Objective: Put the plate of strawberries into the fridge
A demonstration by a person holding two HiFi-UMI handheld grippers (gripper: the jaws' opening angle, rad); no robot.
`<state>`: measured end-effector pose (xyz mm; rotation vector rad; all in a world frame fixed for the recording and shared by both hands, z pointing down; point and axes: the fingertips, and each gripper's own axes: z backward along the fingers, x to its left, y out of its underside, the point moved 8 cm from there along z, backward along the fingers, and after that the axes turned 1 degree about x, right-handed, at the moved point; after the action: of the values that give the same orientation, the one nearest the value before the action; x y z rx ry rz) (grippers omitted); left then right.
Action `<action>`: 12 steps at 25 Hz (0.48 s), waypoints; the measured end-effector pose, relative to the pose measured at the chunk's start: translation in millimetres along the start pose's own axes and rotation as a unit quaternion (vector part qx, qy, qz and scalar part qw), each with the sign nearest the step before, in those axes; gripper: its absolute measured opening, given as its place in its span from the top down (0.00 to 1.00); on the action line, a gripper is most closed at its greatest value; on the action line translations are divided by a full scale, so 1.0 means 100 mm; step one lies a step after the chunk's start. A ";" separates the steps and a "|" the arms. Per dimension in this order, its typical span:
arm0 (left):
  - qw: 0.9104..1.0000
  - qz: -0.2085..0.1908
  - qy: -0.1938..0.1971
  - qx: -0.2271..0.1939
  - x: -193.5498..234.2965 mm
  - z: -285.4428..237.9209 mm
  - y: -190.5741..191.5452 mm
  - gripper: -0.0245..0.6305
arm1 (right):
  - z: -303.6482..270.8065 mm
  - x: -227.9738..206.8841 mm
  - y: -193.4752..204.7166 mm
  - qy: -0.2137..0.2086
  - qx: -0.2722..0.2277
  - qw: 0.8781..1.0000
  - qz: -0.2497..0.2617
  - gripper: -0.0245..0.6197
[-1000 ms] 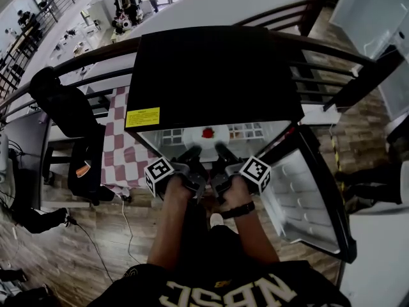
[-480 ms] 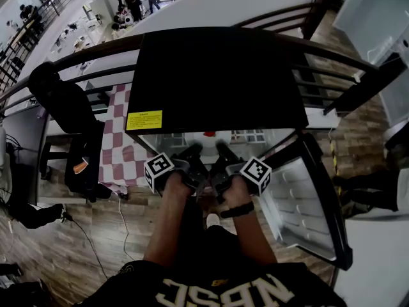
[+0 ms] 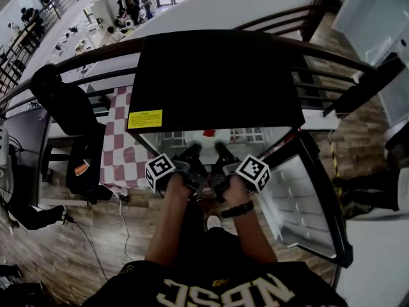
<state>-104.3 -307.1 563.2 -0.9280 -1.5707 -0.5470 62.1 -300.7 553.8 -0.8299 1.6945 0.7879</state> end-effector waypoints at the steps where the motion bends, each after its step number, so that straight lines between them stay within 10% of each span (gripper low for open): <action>1: 1.000 -0.013 0.006 0.000 -0.01 0.01 -0.01 0.90 | 0.00 0.01 0.00 0.005 0.003 1.000 0.012 0.90; 6: 0.994 -0.104 0.029 0.000 -0.15 0.10 -0.08 0.71 | 0.06 0.03 -0.03 0.002 0.010 0.998 0.066 0.57; 12: 0.974 -0.222 0.026 0.024 -0.21 0.24 -0.01 0.62 | 0.22 0.11 -0.05 -0.014 0.000 0.986 0.168 0.52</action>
<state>-119.1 -294.4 538.2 -0.5166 -1.7428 -0.8352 74.9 -286.7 537.3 -0.5349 1.8331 1.0211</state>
